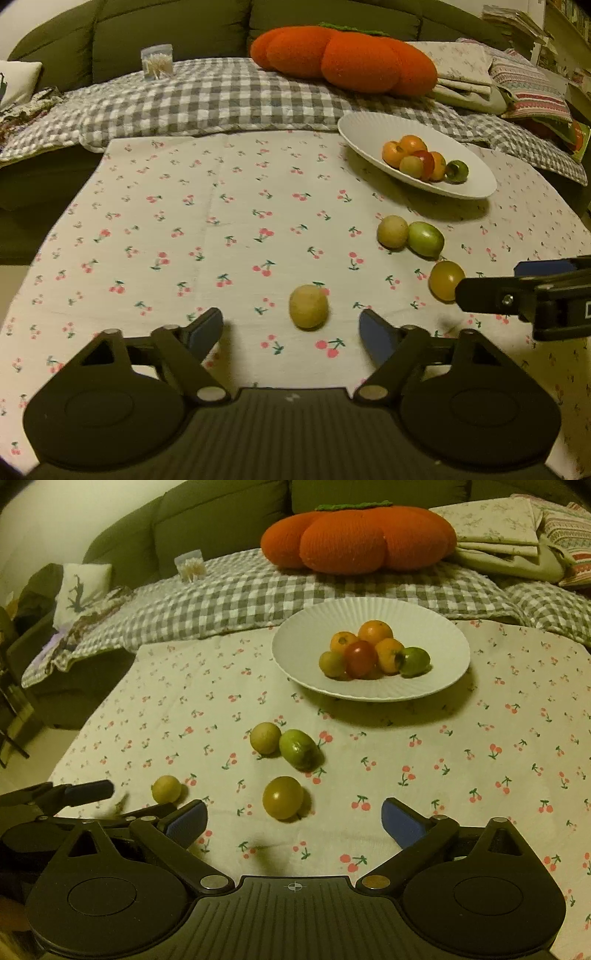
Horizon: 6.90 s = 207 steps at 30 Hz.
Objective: Organize fruits
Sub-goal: 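Grasp a pale yellow fruit with the left tool while the right tool grasps a yellow-green fruit, then carry both held fruits over the white plate, then open both tools to drop the fruits onto the plate, then move both open tools back to the last yellow and green fruits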
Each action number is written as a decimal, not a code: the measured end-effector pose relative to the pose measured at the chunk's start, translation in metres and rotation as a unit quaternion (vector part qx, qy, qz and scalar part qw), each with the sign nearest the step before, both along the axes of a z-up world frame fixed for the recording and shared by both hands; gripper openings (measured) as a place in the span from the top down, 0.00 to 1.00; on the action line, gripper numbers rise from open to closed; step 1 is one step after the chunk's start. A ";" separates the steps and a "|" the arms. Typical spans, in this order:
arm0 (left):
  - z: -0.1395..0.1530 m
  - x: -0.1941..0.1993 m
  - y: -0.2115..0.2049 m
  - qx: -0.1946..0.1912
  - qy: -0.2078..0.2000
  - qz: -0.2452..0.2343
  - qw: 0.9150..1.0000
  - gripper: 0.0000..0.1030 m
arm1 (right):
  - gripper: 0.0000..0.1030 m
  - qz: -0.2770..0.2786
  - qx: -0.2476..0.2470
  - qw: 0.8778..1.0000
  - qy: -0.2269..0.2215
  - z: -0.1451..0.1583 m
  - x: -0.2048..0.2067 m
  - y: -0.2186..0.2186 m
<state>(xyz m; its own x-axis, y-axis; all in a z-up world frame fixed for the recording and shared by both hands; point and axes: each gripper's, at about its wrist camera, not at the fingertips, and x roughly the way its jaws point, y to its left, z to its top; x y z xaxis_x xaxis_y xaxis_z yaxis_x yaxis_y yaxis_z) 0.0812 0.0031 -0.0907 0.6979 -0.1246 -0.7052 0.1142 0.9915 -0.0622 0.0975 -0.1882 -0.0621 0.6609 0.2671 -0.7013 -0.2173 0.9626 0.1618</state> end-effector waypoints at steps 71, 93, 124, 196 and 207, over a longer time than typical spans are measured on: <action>0.062 0.023 -0.036 -0.048 -0.043 -0.017 0.998 0.79 | 0.76 -0.015 0.051 0.997 -0.061 0.047 0.010 -0.027; 0.061 0.089 -0.079 -0.047 -0.073 -0.064 0.994 0.79 | 0.76 -0.084 0.082 0.991 -0.061 0.050 0.063 -0.091; 0.038 0.144 -0.078 -0.090 -0.059 -0.053 0.993 0.59 | 0.69 -0.020 -0.020 0.997 -0.073 0.008 0.105 -0.046; 0.013 0.052 -0.056 0.040 -0.039 -0.139 0.989 0.36 | 0.46 -0.035 0.158 0.986 0.043 0.026 0.041 -0.050; 0.002 0.067 -0.070 0.045 -0.045 -0.203 0.977 0.71 | 0.46 -0.032 0.143 0.988 0.042 0.020 0.046 -0.049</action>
<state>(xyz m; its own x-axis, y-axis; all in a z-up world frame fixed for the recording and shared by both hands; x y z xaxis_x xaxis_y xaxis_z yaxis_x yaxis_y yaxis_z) 0.1477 -0.0670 -0.0885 0.6640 -0.3444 -0.6637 0.5004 0.8642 0.0522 0.1437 -0.2370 -0.0419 0.6257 0.4219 -0.6562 -0.1309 0.8860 0.4448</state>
